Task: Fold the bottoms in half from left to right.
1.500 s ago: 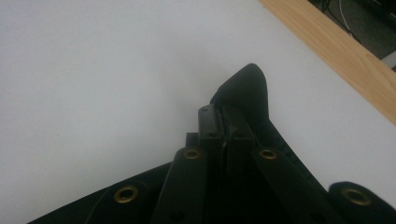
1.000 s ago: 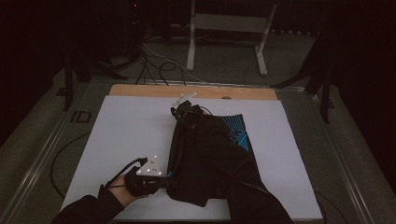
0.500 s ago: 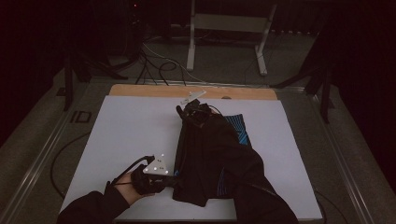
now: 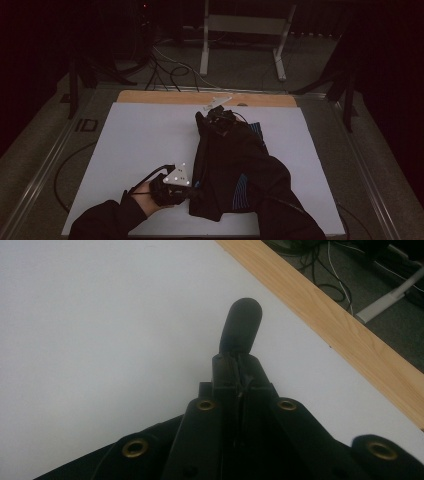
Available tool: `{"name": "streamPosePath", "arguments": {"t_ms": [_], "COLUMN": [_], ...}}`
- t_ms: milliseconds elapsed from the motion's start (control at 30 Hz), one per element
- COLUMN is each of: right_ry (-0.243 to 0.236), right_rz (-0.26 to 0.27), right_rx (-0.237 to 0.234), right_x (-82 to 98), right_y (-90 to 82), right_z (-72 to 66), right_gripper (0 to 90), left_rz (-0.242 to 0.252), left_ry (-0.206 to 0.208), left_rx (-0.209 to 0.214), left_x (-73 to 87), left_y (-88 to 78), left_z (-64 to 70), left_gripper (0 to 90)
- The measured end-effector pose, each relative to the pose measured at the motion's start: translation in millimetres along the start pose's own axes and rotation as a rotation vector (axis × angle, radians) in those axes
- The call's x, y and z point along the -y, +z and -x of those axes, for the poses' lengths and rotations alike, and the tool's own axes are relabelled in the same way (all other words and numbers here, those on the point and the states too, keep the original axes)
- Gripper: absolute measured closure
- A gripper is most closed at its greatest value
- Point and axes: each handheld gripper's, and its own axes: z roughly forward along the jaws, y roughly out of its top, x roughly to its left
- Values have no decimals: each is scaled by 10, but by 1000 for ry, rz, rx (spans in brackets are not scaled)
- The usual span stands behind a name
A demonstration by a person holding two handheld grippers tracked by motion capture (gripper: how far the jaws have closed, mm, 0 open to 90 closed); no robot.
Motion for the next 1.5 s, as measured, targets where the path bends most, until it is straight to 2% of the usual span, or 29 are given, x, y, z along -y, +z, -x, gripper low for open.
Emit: {"name": "streamPosePath", "arguments": {"t_ms": [500, 867, 1333, 1500], "right_ry": [18, 36, 49, 48], "right_rz": [2, 14, 17, 17], "right_rx": [30, 61, 101, 118], "right_x": [139, 192, 246, 286], "right_y": [-165, -326, -518, -579], "right_z": [150, 277, 437, 491], "right_gripper": [884, 883, 884, 883], "left_rz": [11, 30, 60, 62], "left_ry": [18, 54, 73, 92], "left_rx": [16, 36, 52, 60], "left_x": [-164, -364, -561, -674], "left_y": [83, 169, 270, 351], "left_z": [7, 25, 39, 54], "left_gripper": [854, 853, 853, 853]}}
